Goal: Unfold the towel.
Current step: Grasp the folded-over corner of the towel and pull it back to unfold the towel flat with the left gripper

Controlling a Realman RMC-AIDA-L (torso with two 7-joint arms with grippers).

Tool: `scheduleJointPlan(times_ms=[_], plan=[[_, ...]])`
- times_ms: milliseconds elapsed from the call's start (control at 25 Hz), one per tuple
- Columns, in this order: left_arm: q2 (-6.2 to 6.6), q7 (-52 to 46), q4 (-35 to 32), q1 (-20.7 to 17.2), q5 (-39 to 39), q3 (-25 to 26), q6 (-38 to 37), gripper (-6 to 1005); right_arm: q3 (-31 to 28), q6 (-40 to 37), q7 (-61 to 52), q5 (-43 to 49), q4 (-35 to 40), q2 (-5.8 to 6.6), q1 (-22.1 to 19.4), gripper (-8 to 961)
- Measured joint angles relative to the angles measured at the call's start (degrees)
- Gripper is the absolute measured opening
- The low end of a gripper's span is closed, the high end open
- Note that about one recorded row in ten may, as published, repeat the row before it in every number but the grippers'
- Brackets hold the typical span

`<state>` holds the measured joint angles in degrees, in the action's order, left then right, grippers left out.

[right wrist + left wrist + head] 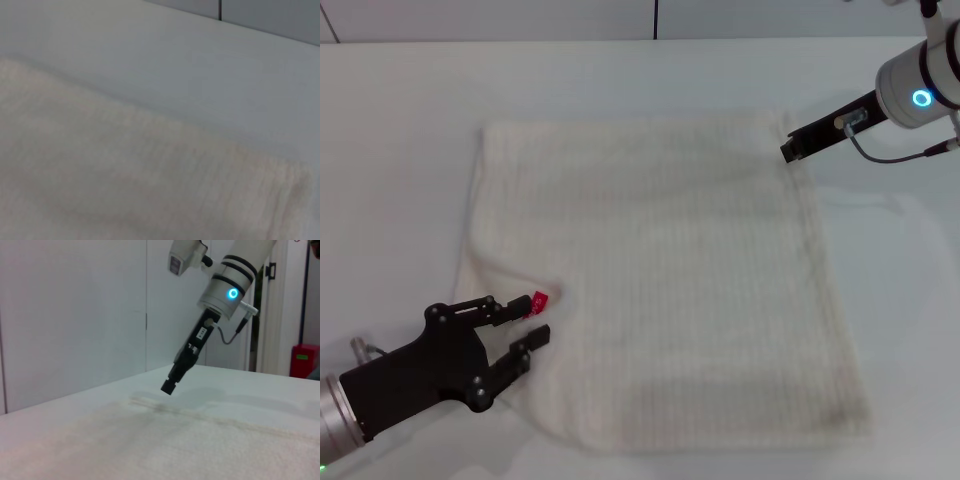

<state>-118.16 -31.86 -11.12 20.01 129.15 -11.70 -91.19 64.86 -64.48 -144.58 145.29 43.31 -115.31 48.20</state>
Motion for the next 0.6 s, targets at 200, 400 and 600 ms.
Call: scheduleJointPlan(times_ms=[200, 400, 600], plan=[[0.08, 0.0, -0.1, -0.1, 0.1, -0.1, -0.1, 319, 0.0, -0.1, 0.0, 0.0, 0.1, 0.0, -0.1, -1], [0.07, 0.0, 0.4, -0.3, 0.1, -0.3, -0.3, 93, 0.0, 0.0, 0.0, 0.0, 0.0, 0.0, -0.1, -1], [0.06, 0.0, 0.0, -1.0, 0.0, -0.2, -1.5, 59, 0.0, 0.1, 0.0, 0.0, 0.1, 0.0, 0.1, -1]])
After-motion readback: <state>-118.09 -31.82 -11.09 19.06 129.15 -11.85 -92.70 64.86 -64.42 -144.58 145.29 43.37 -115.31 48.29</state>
